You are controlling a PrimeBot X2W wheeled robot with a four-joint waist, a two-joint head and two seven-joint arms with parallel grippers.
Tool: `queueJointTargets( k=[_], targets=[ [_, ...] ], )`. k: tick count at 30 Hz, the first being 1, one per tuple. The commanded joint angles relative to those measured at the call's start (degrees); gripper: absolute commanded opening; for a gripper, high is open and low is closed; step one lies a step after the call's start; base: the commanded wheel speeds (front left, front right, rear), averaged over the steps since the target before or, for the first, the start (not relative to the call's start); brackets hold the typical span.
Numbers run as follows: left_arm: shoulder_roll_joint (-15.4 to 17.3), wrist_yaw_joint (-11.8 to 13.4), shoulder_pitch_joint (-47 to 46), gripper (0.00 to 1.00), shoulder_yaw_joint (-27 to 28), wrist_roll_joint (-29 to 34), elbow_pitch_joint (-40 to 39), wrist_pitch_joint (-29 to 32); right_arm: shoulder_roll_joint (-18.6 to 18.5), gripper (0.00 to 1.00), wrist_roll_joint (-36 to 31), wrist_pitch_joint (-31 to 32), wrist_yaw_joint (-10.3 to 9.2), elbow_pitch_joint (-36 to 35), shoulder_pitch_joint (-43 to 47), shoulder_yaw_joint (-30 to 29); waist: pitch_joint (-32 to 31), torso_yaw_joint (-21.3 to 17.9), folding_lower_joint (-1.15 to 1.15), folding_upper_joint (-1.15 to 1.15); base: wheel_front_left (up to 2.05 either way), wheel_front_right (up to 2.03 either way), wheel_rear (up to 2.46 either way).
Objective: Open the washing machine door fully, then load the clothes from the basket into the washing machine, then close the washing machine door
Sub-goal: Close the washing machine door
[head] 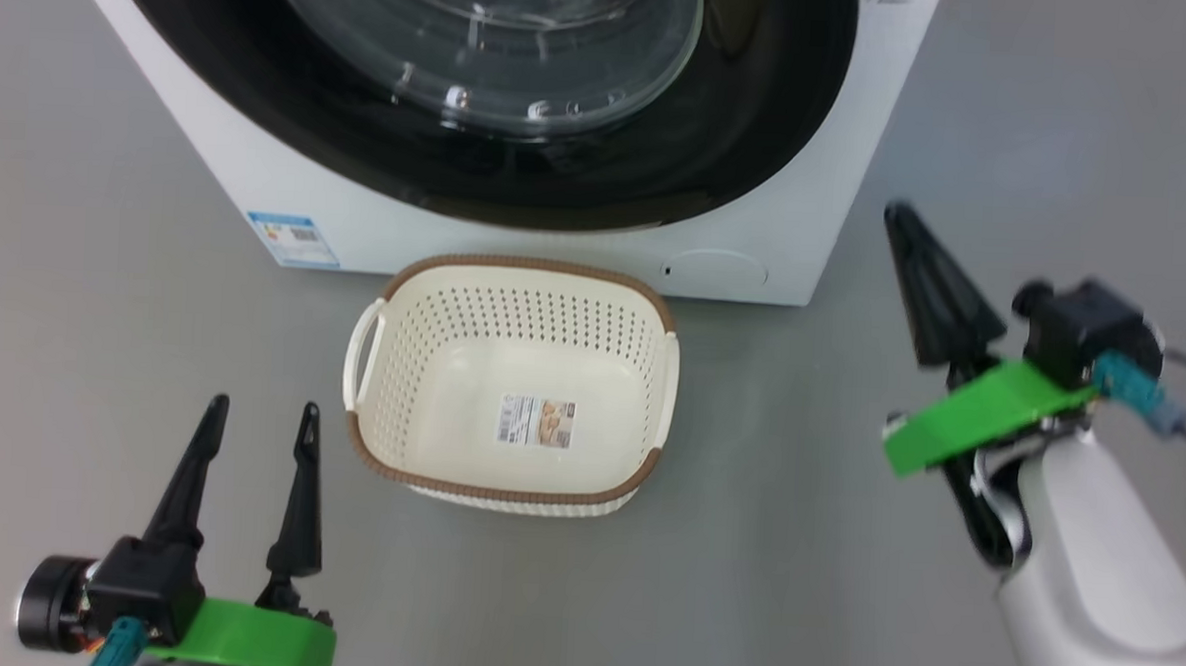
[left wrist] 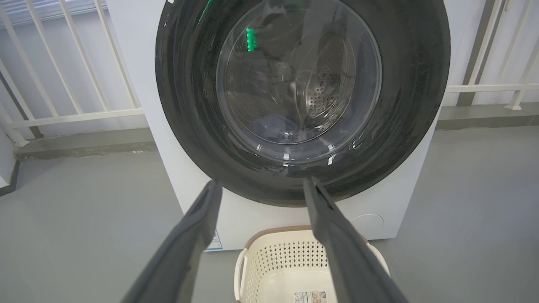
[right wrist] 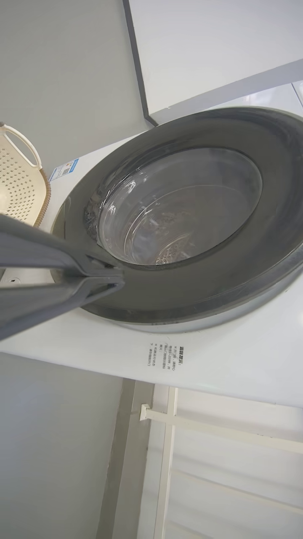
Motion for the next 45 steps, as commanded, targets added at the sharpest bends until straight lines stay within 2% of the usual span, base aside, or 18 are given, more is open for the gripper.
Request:
queueJointTargets(
  k=[1,2,3,11,28,35,45],
  targets=[
    [1.3,-0.5,0.1,1.0,2.0,0.1,-1.0,-0.5,0.9,0.52,-0.3,-0.7,0.08,-1.8,1.2,0.7,-2.3,-1.6,0.0,0.0,0.0,0.0,0.0],
    [1.4,-0.5,0.5,1.0,2.1,0.1,-0.8,-0.5,1.2,0.87,-0.5,-0.7,0.08,-2.5,2.9,0.4,-2.9,-2.0,0.0,0.0,0.0,0.0,0.0],
    [1.5,-0.6,0.9,1.0,2.1,0.1,-0.6,-0.5,1.4,1.0,-0.7,-0.7,0.08,-3.1,4.4,0.1,-3.5,-2.3,0.0,0.0,0.0,0.0,0.0],
    [2.3,-0.7,4.3,1.0,2.0,-0.3,0.8,-0.4,3.3,1.0,-2.1,-0.3,0.08,-7.6,15.2,-3.6,-7.8,-4.1,0.0,0.0,0.0,0.0,0.0],
    [3.3,0.8,10.1,1.0,2.0,-1.2,-1.0,1.6,6.9,1.0,-5.2,6.7,0.08,-23.3,33.8,-12.2,-12.9,-7.0,0.0,0.0,0.0,0.0,0.0],
    [3.7,1.3,10.7,1.0,2.0,-1.4,-2.1,2.1,7.5,1.0,-6.6,8.5,0.08,-27.3,37.2,-13.9,-13.5,-7.5,0.0,0.0,0.0,0.0,0.0],
    [4.2,2.0,11.2,1.0,1.9,-1.6,-2.7,2.6,7.6,1.0,-6.4,8.9,0.08,-28.6,38.4,-14.7,-13.8,-7.9,0.0,0.0,0.0,0.0,0.0]
  ],
)
